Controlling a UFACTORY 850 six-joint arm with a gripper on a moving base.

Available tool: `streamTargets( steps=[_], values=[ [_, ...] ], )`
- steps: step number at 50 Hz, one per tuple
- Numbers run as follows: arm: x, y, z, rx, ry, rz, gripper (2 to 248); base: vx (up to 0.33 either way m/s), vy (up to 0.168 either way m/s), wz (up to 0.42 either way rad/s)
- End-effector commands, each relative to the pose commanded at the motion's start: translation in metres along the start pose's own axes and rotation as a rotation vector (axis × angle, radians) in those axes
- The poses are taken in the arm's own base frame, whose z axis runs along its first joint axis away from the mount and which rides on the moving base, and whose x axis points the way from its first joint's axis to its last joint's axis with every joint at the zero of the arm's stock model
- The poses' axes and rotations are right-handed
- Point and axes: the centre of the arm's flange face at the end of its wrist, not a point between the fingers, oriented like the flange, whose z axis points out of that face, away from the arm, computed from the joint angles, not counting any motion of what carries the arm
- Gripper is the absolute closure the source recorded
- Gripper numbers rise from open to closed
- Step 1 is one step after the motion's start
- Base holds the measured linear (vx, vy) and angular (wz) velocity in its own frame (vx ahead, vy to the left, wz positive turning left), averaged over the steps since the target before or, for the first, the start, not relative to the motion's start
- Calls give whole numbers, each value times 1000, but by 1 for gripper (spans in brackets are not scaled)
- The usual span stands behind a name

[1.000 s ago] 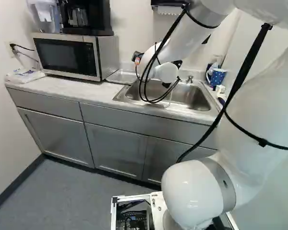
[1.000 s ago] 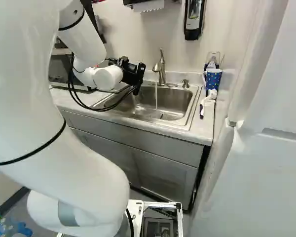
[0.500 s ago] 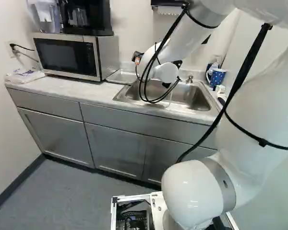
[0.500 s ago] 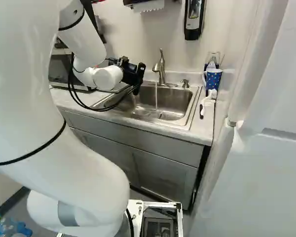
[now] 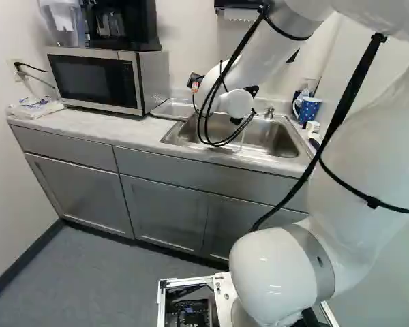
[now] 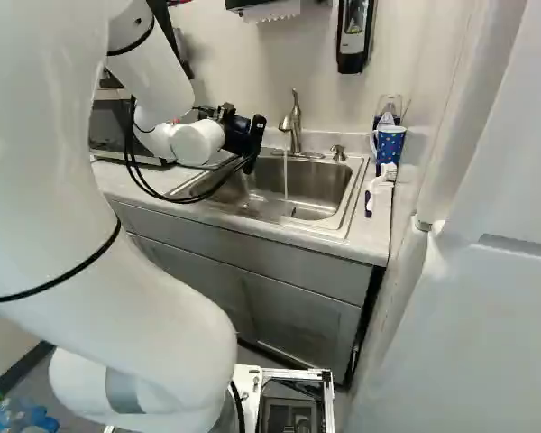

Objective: Rinse the cup and place it in the tray

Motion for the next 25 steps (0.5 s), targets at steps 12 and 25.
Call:
streamTargets(
  steps=[12, 25],
  values=[
    [0, 0, 0, 0, 0, -101, 124, 0, 0, 0],
    [0, 0, 0, 0, 0, -236, 124, 0, 0, 0]
  ],
)
